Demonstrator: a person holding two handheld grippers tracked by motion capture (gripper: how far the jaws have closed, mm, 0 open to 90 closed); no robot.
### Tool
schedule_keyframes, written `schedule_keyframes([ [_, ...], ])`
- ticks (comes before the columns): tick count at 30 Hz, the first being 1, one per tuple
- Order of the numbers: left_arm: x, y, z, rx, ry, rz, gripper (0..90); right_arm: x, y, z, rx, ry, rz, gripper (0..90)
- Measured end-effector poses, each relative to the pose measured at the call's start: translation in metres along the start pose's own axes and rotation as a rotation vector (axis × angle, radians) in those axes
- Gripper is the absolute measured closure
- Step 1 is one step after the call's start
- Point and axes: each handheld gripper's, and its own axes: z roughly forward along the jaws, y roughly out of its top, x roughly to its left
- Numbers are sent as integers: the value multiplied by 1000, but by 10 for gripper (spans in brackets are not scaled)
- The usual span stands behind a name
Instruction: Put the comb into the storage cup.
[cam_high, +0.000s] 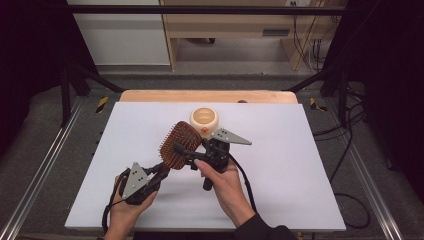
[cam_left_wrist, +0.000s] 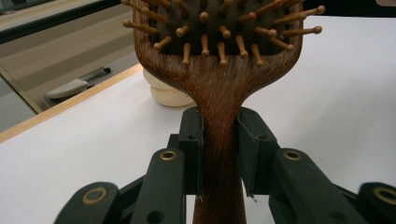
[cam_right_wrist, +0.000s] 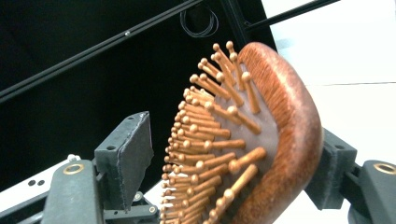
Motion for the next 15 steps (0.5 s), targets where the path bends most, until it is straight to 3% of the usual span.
schedule_keyframes([
  [15,0,0,0,-12,1,8,726,-3,1,1,-10,17,31,385],
])
